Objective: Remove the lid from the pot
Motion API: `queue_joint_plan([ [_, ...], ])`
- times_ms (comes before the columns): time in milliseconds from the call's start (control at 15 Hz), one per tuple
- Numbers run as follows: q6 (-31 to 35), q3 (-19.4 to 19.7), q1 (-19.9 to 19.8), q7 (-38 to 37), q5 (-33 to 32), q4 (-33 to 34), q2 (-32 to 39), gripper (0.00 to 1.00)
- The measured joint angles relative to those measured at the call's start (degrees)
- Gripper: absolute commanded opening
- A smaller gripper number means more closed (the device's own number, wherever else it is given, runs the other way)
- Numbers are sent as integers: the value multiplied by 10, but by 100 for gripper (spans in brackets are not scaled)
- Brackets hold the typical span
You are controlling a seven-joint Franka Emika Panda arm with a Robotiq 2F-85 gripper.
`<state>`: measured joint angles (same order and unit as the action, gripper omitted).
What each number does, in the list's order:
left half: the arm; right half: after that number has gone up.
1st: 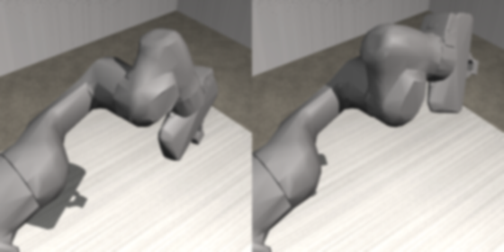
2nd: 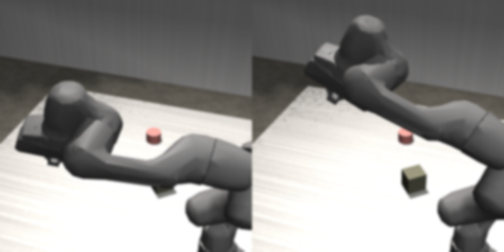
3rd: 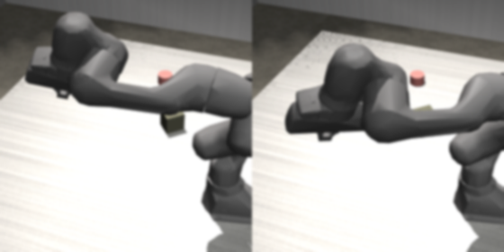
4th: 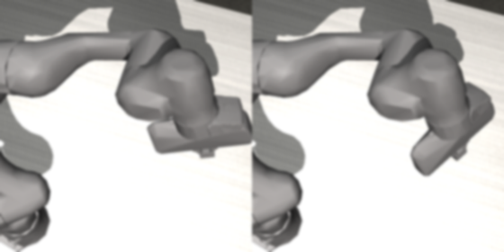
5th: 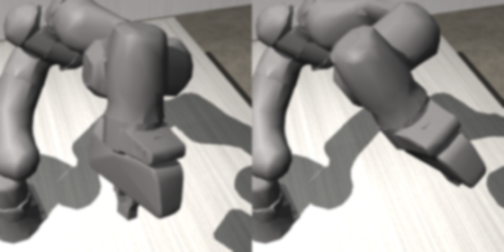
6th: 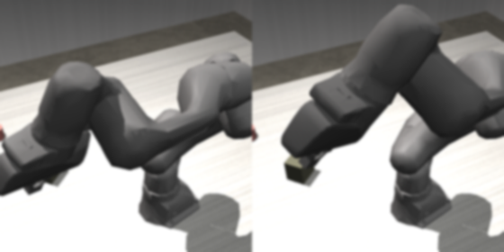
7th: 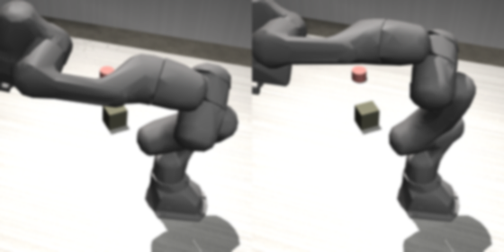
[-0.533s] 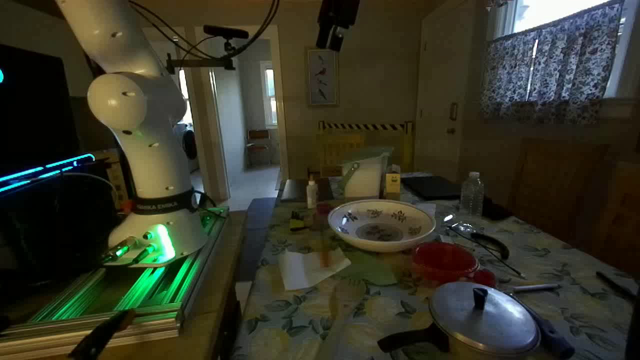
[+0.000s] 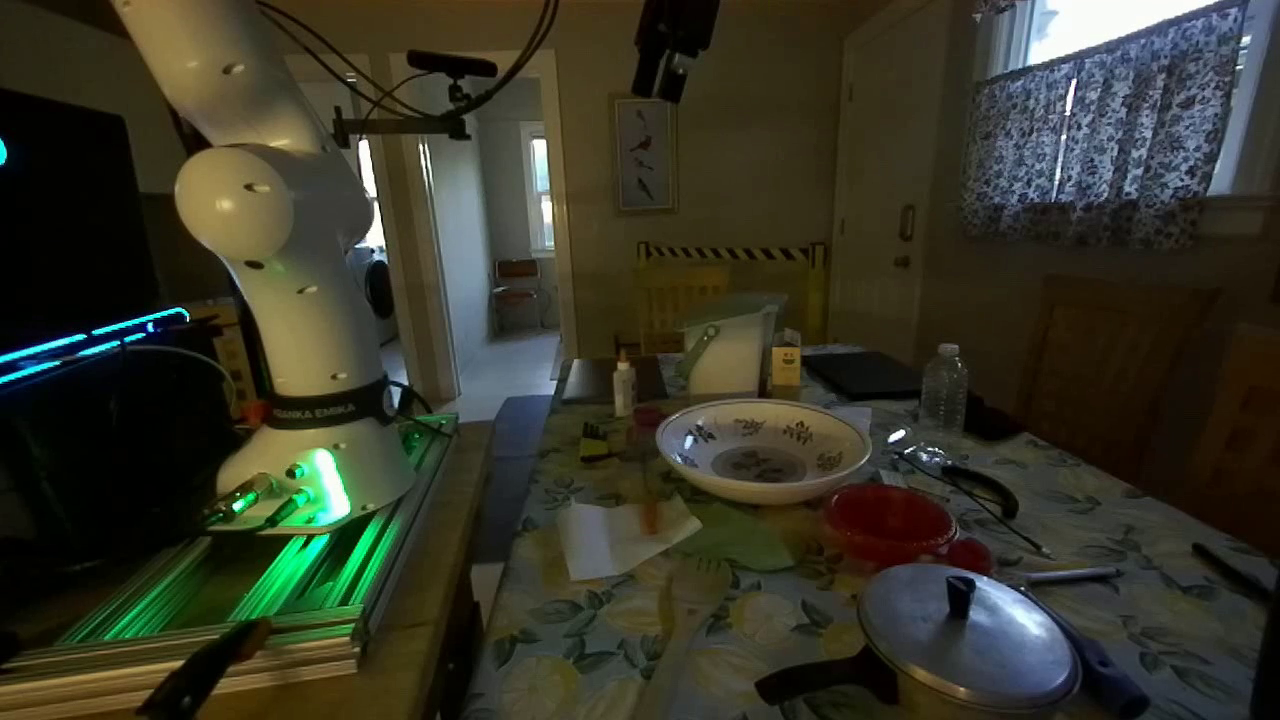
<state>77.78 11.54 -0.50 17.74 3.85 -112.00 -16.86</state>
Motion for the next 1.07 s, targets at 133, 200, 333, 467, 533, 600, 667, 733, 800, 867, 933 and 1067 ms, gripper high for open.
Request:
queue_joint_plan([
  [133, 0, 0, 0, 0, 0, 0, 0, 100],
  [200, 14, -2, -3, -3, -2, -2, 0, 100],
  [333, 95, -5, -13, -14, -12, -11, 5, 100],
  [467, 197, -3, -28, -18, -24, -23, 26, 100],
  [533, 248, -2, -37, -19, -29, -26, 42, 100],
  [600, 301, 0, -47, -23, -34, -29, 60, 100],
  [667, 351, 2, -55, -26, -39, -34, 80, 100],
  [733, 398, 4, -64, -28, -47, -38, 101, 100],
  [800, 445, 5, -71, -33, -58, -43, 122, 100],
  [867, 490, 5, -78, -42, -72, -47, 142, 100],
  [933, 530, 6, -84, -54, -83, -50, 163, 100],
  [1067, 590, 8, -94, -78, -93, -52, 204, 100],
])
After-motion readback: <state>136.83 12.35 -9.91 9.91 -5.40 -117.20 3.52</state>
